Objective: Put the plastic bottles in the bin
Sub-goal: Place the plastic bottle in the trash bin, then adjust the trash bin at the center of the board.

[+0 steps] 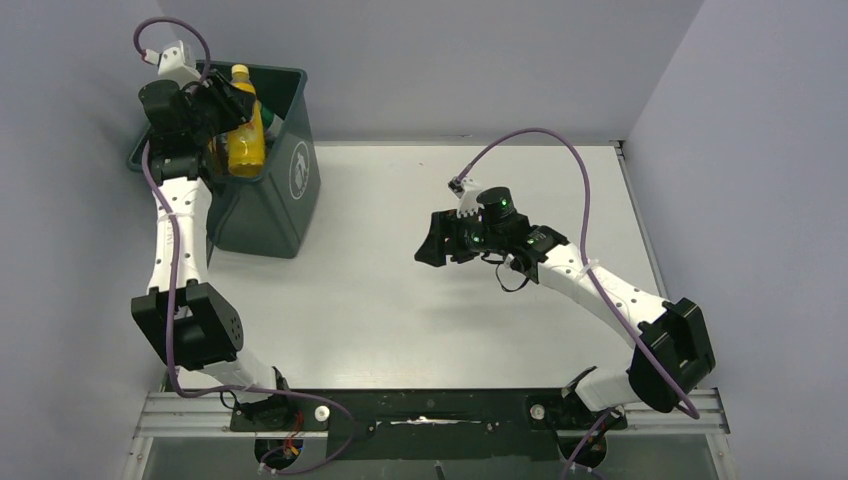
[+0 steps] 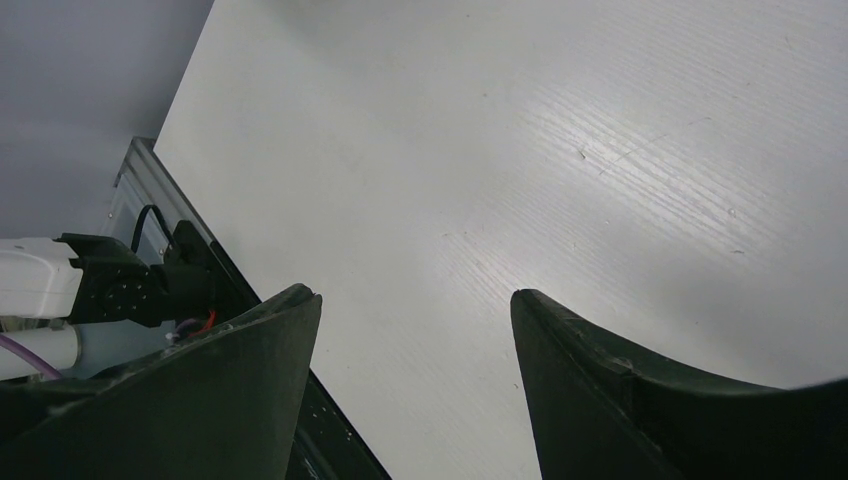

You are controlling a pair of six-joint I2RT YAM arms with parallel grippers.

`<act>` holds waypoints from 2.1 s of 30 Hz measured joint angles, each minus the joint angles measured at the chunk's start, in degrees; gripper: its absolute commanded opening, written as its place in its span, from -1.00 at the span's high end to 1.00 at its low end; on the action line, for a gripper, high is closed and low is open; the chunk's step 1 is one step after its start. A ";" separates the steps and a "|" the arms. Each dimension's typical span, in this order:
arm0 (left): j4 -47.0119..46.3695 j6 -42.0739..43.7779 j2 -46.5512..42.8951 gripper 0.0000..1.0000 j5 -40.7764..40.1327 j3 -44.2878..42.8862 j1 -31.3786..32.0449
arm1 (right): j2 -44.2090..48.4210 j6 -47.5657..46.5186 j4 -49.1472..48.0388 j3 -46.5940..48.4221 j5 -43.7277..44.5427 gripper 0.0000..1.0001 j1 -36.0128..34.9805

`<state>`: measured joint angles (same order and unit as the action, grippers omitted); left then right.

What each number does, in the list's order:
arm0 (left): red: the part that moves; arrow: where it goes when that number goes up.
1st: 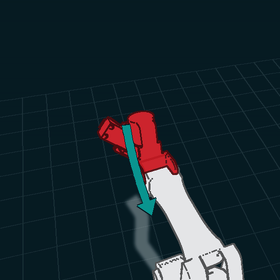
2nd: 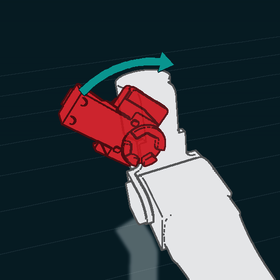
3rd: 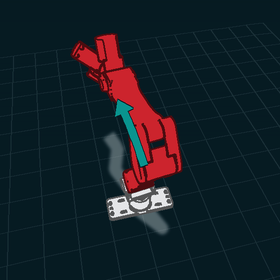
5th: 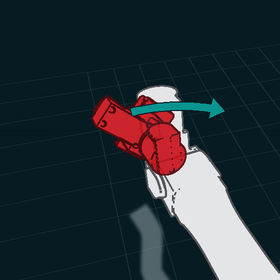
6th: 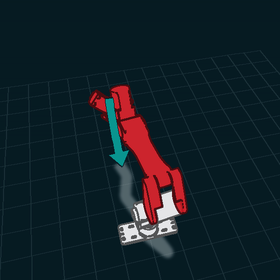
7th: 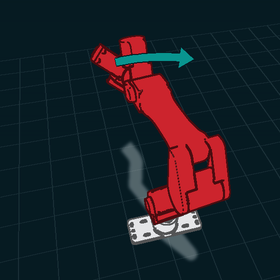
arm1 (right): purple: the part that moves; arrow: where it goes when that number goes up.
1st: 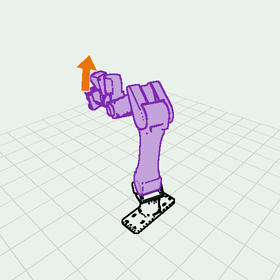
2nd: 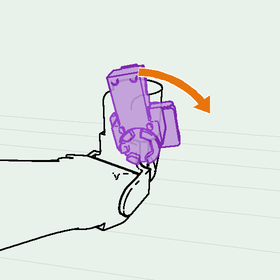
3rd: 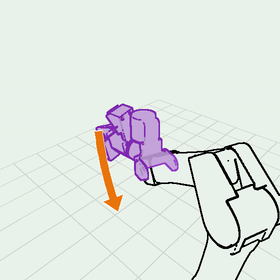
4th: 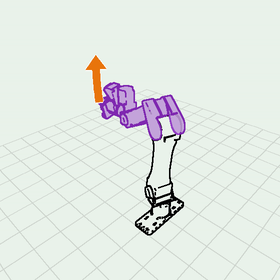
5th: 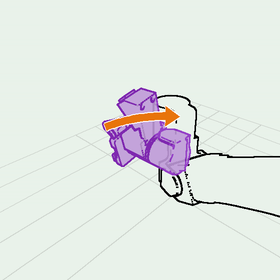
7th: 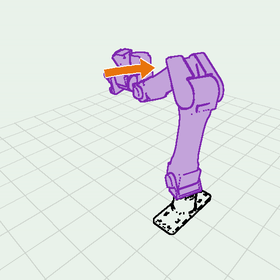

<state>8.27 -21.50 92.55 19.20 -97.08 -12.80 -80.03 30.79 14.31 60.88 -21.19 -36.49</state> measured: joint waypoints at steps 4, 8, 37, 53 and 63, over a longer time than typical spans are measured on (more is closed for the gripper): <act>-0.22 0.94 0.52 0.07 0.37 2.99 -0.13 | -0.02 -0.35 0.72 0.04 0.00 -0.43 0.02; -0.70 1.27 1.16 -0.62 1.70 4.98 -0.11 | -0.35 -0.79 2.40 0.74 -0.02 -0.48 0.00; -5.68 -2.51 -16.94 -0.70 9.51 25.00 1.49 | -3.69 -3.89 12.68 11.87 6.58 -0.95 0.02; -6.25 -3.34 -26.97 -0.71 8.46 28.09 12.35 | 18.67 -3.93 10.27 -4.70 11.82 -0.95 9.49; -6.16 -6.10 -27.61 -0.71 10.78 24.22 13.94 | 21.57 -5.09 10.21 -6.27 13.60 -0.95 11.28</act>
<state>2.11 -27.59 64.95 29.98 -72.86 1.15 -58.46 25.69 24.51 54.61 -7.60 -25.21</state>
